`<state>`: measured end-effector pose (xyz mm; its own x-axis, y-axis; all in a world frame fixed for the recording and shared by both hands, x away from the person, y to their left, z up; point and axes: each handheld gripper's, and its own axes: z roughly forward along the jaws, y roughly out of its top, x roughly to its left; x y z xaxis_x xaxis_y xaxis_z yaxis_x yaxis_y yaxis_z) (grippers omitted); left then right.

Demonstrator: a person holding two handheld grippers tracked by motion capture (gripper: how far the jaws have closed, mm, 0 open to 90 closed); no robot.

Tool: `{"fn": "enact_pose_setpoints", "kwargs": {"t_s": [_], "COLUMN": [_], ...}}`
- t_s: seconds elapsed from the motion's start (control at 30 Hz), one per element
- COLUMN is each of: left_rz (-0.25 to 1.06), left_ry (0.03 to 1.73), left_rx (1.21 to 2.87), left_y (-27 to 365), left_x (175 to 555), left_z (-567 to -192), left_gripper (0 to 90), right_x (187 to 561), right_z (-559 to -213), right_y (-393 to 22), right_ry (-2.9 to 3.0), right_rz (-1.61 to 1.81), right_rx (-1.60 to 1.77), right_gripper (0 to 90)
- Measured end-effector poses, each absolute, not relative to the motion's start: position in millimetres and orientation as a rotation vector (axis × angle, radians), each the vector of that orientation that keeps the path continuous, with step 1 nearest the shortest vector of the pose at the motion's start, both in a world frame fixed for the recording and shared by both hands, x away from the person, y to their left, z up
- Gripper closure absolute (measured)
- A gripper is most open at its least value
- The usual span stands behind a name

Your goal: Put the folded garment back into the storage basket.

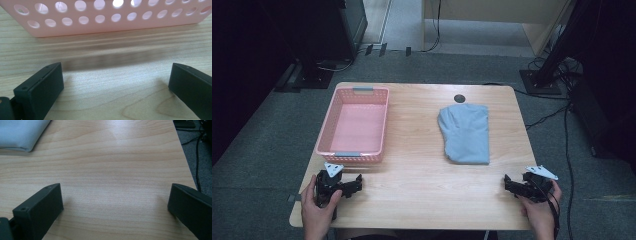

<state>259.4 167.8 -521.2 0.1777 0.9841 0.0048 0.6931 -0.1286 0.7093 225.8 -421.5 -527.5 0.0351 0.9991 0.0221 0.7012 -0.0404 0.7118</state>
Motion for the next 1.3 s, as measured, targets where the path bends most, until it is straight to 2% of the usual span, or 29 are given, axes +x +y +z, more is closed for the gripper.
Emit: {"fn": "enact_pose_setpoints", "kwargs": {"t_s": [0.5,0.93,1.3], "left_rz": [0.661,0.663,0.662], "left_ry": [1.575,1.578,1.577], "left_rx": [1.889,1.886,1.887], "left_y": [167.8,167.5,167.4], "left_x": [259.4,259.1,259.0], "left_z": [-521.2,-521.2,-521.2], "left_gripper": [0.0,0.0,0.0], "right_x": [224.1,222.9,235.2], "right_z": [-519.6,-483.6,-468.7], "right_y": [-419.3,-404.0,-389.9], "right_ry": [1.713,1.708,1.744], "right_rz": [0.763,0.879,0.904], "right_rx": [1.821,1.831,1.781], "right_gripper": [1.6,1.7,1.7]}}
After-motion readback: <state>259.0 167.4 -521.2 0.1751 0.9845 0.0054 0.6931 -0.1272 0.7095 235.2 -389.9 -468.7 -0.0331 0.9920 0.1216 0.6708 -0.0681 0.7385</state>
